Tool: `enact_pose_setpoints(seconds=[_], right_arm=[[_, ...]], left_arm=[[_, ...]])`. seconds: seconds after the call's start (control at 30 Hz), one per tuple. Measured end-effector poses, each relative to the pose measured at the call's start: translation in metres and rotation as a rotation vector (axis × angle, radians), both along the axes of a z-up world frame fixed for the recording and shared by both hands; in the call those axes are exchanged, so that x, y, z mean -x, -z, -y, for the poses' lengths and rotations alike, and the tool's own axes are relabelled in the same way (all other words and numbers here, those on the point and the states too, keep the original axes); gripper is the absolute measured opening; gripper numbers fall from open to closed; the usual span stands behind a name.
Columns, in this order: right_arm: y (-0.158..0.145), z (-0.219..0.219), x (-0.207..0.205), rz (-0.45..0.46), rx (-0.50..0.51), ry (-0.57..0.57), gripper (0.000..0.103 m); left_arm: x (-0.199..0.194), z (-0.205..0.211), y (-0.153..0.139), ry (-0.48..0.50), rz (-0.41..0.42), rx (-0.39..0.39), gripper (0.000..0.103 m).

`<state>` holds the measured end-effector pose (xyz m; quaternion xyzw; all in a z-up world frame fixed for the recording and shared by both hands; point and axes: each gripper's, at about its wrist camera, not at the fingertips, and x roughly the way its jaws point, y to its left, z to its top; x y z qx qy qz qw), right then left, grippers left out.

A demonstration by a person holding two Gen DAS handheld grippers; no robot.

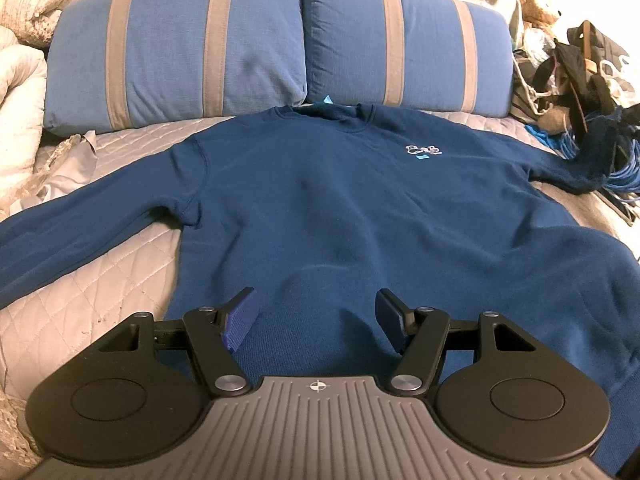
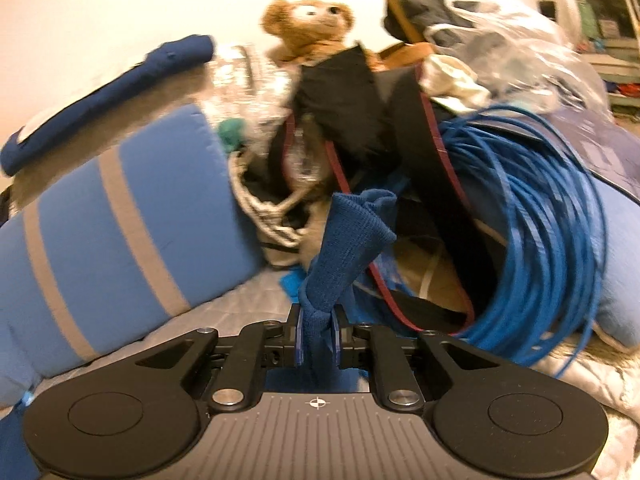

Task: Fold clothes
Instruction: 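Lift the sleeve cuff up with the right gripper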

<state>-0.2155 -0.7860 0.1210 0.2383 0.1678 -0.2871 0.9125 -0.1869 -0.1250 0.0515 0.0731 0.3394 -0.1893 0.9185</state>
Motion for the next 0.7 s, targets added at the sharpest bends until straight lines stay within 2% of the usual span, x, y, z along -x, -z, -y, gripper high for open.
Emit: enact_pose_setpoints(seconds=[0.37,0.7], right_arm=[[-0.023,-0.057,-0.037,0.003,0.11,-0.129,0.016],[-0.035,-0.113,-0.062,0.02,0.169,-0.245,0.016]], left_arm=[[0.001,-0.002,0.0,-0.001,0.004,0.014,0.064],[0.0,-0.004,0.0,-0.003,0.007,0.026,0.064]])
